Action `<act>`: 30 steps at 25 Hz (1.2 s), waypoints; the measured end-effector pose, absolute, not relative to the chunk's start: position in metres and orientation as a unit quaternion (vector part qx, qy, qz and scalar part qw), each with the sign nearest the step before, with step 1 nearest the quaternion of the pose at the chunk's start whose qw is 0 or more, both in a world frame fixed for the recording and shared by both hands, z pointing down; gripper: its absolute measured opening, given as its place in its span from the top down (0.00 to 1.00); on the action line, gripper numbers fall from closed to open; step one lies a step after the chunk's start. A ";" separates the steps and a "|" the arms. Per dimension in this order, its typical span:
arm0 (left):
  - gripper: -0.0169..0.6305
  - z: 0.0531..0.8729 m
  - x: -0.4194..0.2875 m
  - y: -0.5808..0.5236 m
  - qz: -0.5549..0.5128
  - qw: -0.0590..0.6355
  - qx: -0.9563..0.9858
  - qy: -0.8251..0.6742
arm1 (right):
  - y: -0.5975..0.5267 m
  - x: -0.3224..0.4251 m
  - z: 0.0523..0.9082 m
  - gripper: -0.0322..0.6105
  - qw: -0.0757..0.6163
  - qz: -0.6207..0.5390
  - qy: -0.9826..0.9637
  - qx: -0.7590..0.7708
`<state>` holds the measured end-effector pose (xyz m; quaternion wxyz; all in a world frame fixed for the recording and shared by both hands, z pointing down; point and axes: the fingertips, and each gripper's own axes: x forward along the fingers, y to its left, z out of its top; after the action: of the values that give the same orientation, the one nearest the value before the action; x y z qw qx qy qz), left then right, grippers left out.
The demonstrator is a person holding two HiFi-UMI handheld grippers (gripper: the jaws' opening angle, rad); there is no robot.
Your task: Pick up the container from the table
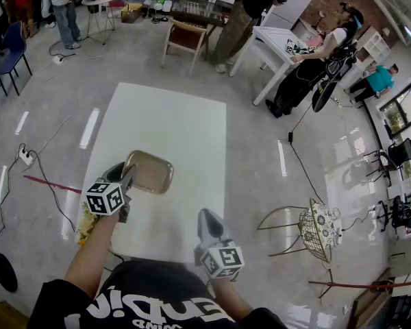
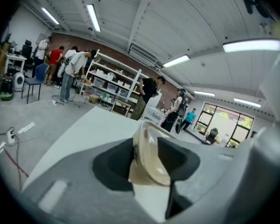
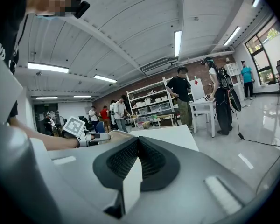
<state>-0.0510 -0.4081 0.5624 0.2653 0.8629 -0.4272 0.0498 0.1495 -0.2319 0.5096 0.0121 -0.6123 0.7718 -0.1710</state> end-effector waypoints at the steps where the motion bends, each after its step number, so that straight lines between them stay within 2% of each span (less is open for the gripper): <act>1: 0.72 0.554 -0.051 -0.405 0.045 0.256 0.866 -0.427 | -0.230 0.150 0.510 0.95 0.012 -0.170 0.772 -0.612; 10: 0.72 0.489 -0.038 -0.357 0.009 0.209 0.885 -0.416 | -0.214 0.159 0.508 0.95 0.013 -0.168 0.782 -0.600; 30: 0.72 0.466 -0.056 -0.271 -0.001 0.219 0.862 -0.457 | -0.195 0.143 0.528 0.95 0.012 -0.197 0.822 -0.534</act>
<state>-0.0561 -0.2711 0.4663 0.2191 0.8619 -0.4572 -0.0012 0.1429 -0.1954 0.5276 0.0120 -0.5340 0.8221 -0.1970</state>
